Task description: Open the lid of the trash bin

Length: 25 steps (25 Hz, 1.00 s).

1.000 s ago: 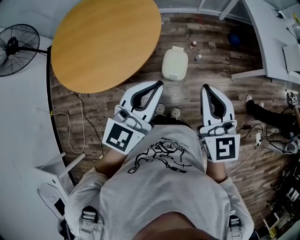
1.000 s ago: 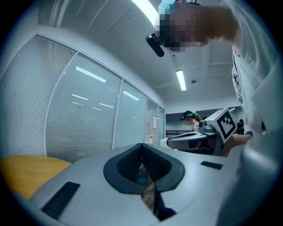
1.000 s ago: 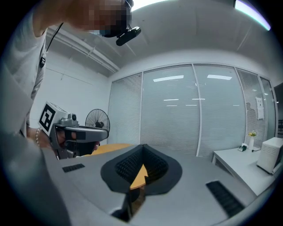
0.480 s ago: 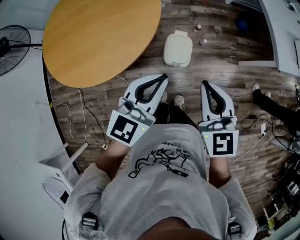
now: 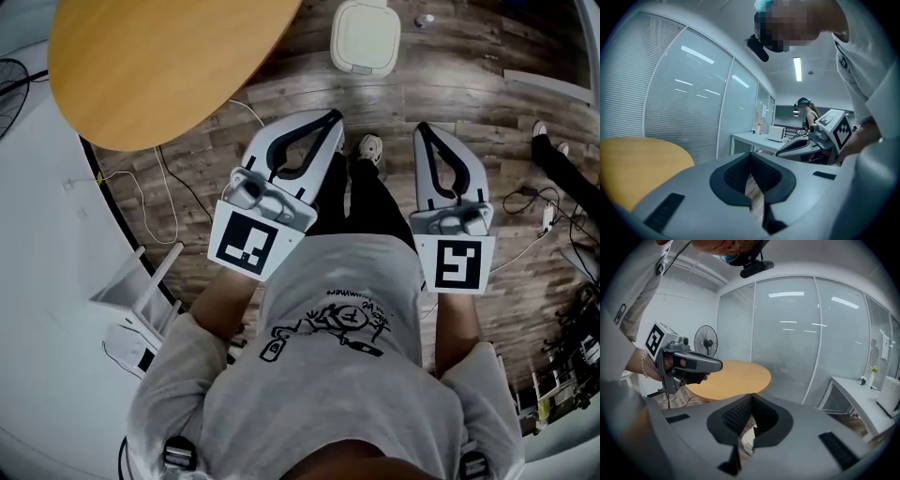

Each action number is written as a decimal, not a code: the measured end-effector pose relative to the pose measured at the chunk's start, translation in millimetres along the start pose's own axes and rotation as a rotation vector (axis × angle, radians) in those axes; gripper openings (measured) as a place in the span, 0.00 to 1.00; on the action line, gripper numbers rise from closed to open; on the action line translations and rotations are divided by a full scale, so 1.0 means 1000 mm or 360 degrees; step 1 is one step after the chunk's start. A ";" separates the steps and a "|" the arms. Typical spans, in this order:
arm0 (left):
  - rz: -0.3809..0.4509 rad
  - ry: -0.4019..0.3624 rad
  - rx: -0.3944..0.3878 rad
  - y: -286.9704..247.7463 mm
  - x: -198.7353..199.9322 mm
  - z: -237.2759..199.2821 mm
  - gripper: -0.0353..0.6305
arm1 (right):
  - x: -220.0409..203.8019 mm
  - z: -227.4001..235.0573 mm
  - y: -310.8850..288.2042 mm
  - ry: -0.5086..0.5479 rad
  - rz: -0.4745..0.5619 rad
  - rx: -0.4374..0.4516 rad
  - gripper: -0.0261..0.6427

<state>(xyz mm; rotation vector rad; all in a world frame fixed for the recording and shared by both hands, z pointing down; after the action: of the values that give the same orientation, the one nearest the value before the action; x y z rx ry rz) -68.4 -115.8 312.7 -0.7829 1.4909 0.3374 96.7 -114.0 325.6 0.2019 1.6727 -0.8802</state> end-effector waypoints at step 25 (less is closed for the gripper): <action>-0.0241 -0.0113 -0.0109 -0.081 -0.207 -0.008 0.08 | -0.202 -0.020 -0.108 0.0234 -0.0356 0.0173 0.05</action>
<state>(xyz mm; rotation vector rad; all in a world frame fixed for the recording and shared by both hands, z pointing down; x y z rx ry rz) -40.7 -125.5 532.9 -0.9237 1.3511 0.3001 83.8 -113.3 555.1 0.1585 1.8094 -1.1488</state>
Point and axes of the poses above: the fingertips, and each gripper's own axes: y backward along the fingers, z to its right, x out of its top, the point moved 6 cm from there along y, backward along the fingers, and after that the axes turned 3 degrees about x, right-handed, at the moved point
